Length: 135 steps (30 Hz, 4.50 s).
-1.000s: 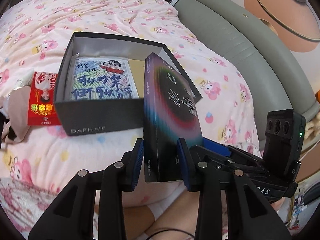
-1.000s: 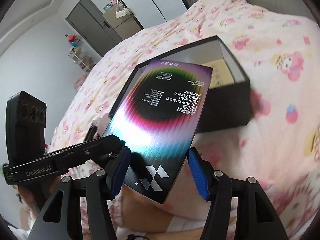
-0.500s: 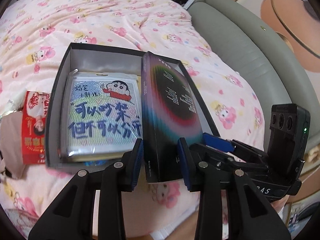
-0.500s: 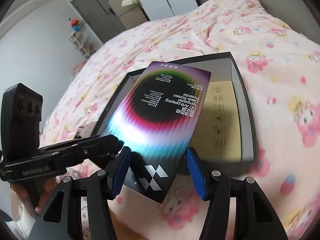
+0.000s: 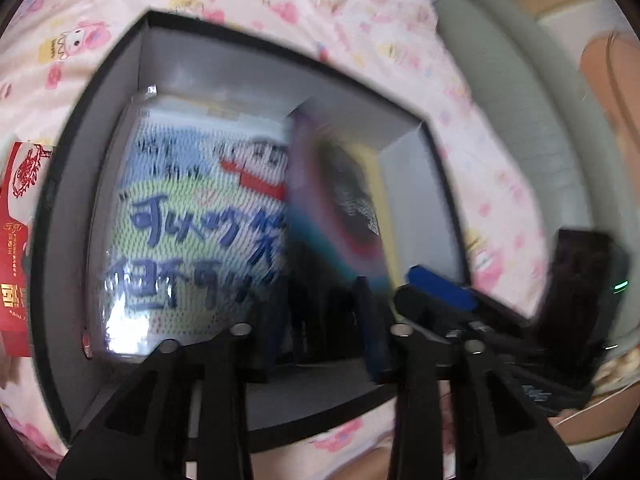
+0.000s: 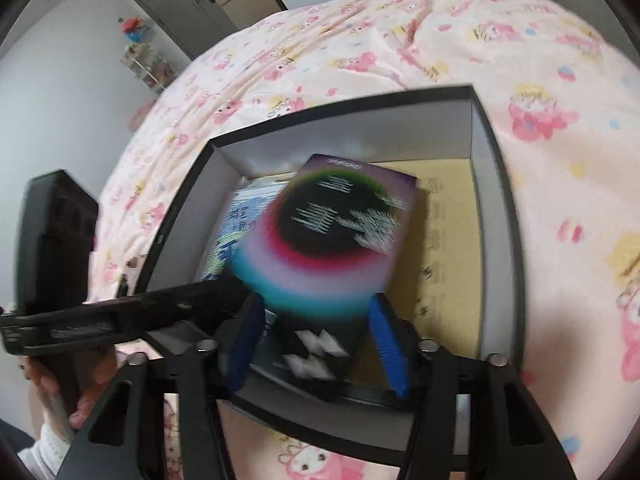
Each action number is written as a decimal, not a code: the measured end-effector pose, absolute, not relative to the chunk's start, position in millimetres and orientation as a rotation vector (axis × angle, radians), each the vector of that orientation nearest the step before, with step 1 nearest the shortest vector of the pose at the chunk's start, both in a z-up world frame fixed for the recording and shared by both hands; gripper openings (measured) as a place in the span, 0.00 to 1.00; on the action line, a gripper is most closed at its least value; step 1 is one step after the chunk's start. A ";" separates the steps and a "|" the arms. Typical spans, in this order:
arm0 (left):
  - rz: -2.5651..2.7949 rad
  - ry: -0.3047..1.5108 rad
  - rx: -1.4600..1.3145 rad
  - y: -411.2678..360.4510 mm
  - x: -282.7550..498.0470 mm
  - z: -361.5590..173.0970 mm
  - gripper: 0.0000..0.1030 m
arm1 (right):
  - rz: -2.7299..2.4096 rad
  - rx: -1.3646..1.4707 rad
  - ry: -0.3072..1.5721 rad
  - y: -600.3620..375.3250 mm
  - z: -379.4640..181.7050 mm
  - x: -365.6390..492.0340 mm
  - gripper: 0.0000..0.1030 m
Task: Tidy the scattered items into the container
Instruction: 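Carry the screen-protector box over the shoebox with the right gripper, then lower the box beside the kit in the shoebox and open the right gripper, then move the right gripper back toward the black frame and red booklet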
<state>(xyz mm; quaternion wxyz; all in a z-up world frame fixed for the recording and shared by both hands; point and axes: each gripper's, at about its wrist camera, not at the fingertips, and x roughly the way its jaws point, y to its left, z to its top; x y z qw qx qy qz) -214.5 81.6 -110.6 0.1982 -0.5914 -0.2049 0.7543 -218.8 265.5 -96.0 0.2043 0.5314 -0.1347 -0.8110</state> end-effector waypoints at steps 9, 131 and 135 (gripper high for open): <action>2.217 -0.392 -1.671 95.8 -215.7 -105.5 0.25 | -2.354 1.426 -0.416 284.1 -85.9 -203.3 0.44; 2.520 -0.886 -1.633 -255.5 -44.7 -106.7 0.47 | -2.033 1.491 -0.144 -65.5 -110.2 -135.0 0.52; 2.507 -0.902 -1.679 -262.4 -46.2 -121.6 0.47 | -1.999 1.533 -0.154 -81.1 -125.6 -151.7 0.52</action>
